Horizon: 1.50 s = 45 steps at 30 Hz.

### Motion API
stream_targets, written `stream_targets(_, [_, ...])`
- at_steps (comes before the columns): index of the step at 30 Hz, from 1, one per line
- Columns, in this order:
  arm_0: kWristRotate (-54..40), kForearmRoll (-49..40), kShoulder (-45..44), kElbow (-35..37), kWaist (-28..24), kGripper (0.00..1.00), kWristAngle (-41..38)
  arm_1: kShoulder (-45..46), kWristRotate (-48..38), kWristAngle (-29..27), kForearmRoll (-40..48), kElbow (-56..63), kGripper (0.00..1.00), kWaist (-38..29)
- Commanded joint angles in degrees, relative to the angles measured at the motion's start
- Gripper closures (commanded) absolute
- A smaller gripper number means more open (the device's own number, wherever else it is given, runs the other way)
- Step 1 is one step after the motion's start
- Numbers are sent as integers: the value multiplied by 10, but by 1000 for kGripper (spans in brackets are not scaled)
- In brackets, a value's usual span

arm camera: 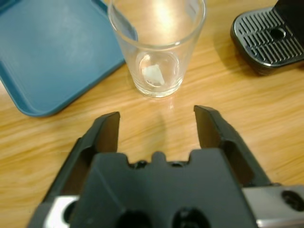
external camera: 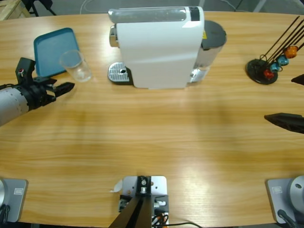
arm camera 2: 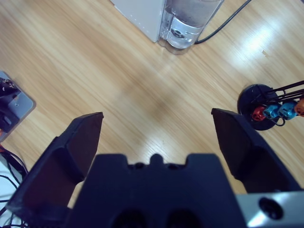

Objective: Pour coffee

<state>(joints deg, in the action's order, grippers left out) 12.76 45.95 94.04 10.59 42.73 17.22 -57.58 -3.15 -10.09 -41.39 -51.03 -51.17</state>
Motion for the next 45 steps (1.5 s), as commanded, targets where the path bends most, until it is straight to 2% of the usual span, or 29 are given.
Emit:
stream_targets(1, [0,53,-22,-44,1,2,-4,-15,-4,-4,-1,15,0,9])
stream_targets(6, [-41,67,-24,-6,-12,3,5,-14,-4,-4,-1,15,0,9])
stream_targets(11, [-59,68,19,49,-38,0,3,-13,-4,-4,-1,15,0,10])
stream_targets(15, [-77,68,40,71,-69,1,-35,-11,-4,-4,-1,15,0,10])
stream_targets(23, [-121,70,57,78,-71,0,-82,-13,-5,-5,1,16,0,12])
stream_targets(45, [-132,71,112,104,-87,0,-94,-20,-5,-4,11,22,0,13])
